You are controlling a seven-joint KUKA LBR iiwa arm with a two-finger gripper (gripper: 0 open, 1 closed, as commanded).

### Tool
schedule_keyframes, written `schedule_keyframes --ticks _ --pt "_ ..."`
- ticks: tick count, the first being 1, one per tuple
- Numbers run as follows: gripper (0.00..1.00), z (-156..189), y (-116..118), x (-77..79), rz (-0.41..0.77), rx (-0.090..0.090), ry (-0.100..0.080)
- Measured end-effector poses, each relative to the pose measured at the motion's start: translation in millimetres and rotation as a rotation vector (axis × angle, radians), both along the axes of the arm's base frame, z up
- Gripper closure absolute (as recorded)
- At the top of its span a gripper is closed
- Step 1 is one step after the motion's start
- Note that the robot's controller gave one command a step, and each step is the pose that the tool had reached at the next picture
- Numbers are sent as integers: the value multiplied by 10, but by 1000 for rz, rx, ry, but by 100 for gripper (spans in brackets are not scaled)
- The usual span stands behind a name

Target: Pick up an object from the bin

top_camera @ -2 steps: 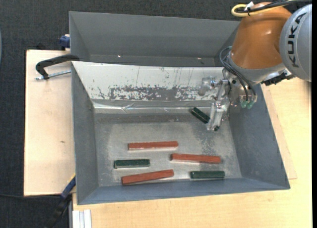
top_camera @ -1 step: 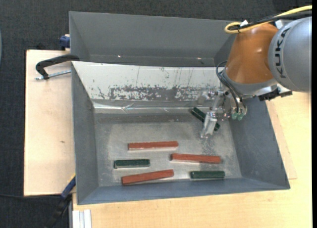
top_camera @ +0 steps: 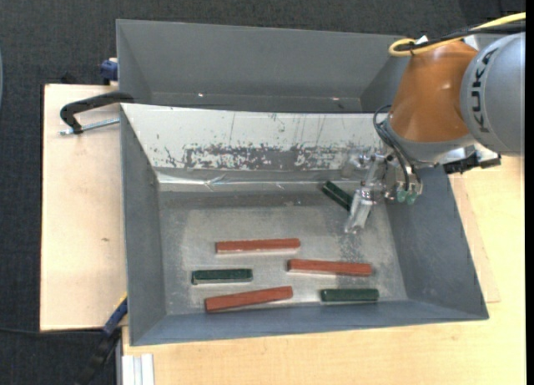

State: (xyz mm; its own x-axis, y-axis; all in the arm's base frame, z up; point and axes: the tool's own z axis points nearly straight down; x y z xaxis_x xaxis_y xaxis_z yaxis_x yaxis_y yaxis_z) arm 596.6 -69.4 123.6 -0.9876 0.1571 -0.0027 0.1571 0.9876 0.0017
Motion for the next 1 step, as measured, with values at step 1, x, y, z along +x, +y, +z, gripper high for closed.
schedule_keyframes --ticks 1 --pt "0 192 -55 7 -31 -1 -5"
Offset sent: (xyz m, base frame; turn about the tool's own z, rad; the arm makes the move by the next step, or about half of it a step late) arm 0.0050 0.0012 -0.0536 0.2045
